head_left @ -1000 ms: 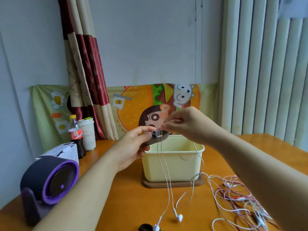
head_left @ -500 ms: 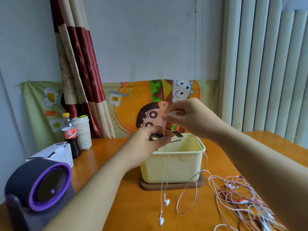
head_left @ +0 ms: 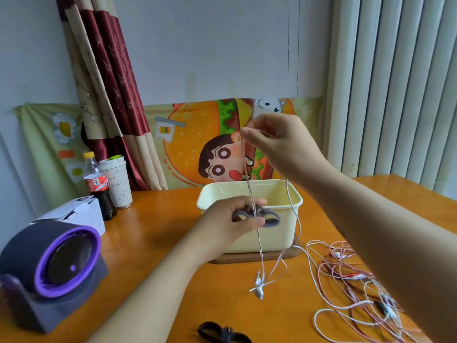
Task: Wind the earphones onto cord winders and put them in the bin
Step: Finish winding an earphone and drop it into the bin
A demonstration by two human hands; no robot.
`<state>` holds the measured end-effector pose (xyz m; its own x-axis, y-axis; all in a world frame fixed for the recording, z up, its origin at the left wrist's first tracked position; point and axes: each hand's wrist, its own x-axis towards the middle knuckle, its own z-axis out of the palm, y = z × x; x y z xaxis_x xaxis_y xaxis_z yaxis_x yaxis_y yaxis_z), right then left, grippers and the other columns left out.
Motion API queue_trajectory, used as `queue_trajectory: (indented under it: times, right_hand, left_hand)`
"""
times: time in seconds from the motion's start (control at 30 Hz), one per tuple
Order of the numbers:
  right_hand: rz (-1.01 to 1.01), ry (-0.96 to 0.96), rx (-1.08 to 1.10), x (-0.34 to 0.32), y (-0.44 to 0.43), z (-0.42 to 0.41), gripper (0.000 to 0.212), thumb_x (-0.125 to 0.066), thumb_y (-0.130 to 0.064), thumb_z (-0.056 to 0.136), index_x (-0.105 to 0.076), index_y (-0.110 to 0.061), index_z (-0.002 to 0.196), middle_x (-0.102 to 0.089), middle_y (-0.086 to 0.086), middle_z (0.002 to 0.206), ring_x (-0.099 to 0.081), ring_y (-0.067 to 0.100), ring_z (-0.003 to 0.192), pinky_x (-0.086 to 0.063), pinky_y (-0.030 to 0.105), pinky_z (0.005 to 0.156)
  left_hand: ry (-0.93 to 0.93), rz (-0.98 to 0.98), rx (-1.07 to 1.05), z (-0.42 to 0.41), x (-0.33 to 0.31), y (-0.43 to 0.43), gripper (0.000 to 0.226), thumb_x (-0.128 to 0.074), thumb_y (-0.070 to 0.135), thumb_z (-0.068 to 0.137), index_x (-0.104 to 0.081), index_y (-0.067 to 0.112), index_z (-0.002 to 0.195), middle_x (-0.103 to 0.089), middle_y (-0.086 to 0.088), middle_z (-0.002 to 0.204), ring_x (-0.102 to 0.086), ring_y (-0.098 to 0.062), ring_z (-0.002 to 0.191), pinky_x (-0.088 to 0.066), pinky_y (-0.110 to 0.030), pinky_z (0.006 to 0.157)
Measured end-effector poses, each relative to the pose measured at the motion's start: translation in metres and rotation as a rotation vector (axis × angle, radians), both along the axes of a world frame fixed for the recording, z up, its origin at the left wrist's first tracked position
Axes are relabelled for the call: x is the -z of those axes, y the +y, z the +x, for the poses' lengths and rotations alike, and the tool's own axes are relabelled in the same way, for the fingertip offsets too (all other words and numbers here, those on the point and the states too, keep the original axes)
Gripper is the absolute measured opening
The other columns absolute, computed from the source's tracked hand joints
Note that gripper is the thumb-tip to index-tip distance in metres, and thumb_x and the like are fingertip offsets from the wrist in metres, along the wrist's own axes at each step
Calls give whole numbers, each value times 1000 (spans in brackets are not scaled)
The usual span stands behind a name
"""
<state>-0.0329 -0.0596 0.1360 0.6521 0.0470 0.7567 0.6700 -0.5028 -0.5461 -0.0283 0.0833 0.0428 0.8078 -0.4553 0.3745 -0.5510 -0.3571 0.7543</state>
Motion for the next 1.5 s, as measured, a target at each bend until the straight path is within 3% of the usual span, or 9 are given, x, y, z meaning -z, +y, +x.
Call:
queue_trajectory:
  times: [0.17, 0.6, 0.73, 0.83, 0.9, 1.03, 1.1, 1.33, 1.5]
  right_hand:
    - [23, 5, 13, -6, 0, 3, 17, -63, -22, 91, -60, -14, 76, -45, -20, 39, -43, -2, 39, -30, 8, 42]
    - [38, 20, 94, 7, -4, 24, 15, -62, -23, 91, -64, -11, 83, -47, -13, 58, -43, -9, 43, -32, 6, 45]
    - [-80, 111, 215, 27, -21, 38, 18, -64, -26, 90, -65, -12, 79, -56, -10, 64, -49, -5, 54, -34, 10, 50]
    - [-305, 280, 248, 49, -33, 40, 22, -66, -31, 87, -73, -12, 97, -71, 1, 94, -63, 12, 83, -49, 25, 72]
    - [-334, 282, 256, 59, -36, 32, 26, -67, -32, 86, -70, -17, 107, -68, -3, 109, -61, 12, 99, -45, 23, 83]
    - [-38, 189, 192, 75, -31, 6, 13, -65, -33, 87, -69, -21, 87, -69, -9, 87, -63, 7, 82, -48, 21, 71]
    - [159, 223, 69, 89, -23, -5, 17, -65, -29, 87, -65, -14, 78, -69, 1, 72, -66, 17, 70, -53, 32, 66]
    - [417, 556, -229, 132, 1, -2, 19, -69, -19, 84, -57, -10, 94, -69, 9, 90, -69, 22, 78, -59, 34, 70]
    - [587, 660, -344, 137, 7, 13, 17, -69, -10, 83, -59, -6, 97, -71, 11, 83, -71, 26, 74, -58, 30, 69]
  left_hand:
    - [83, 135, -2, -2, 22, -1, 28, -68, 24, 89, -62, 48, 103, -66, 26, 100, -60, 13, 93, -40, 0, 78]
    - [223, 329, 15, 3, 53, 5, 23, -62, 26, 94, -67, 37, 114, -68, 16, 106, -60, 3, 100, -45, -11, 86]
    - [408, 99, 67, 1, 44, 11, 19, -63, 16, 93, -71, 28, 106, -65, 21, 72, -51, 6, 59, -41, -10, 62]
    - [556, -176, 118, -3, 33, 17, 20, -61, 8, 92, -72, 19, 104, -68, 6, 76, -44, -3, 54, -37, -15, 55]
    - [588, -311, 108, -3, 27, 19, 20, -60, 8, 90, -72, 17, 103, -70, -2, 82, -42, -4, 54, -35, -14, 53]
    - [566, -537, -8, 2, 22, 16, 21, -59, 9, 91, -71, 15, 107, -67, 0, 77, -45, -6, 57, -36, -12, 50]
    - [541, -656, -98, 7, 24, 12, 18, -59, 10, 92, -72, 17, 103, -62, 7, 68, -43, -3, 52, -35, -12, 51]
    - [478, -851, -303, 20, 45, -4, 13, -63, 21, 93, -74, 24, 98, -60, 12, 63, -47, -8, 67, -42, -18, 55]
    - [430, -840, -387, 30, 54, -9, 14, -63, 27, 93, -74, 27, 101, -62, 11, 69, -48, -10, 71, -43, -22, 59]
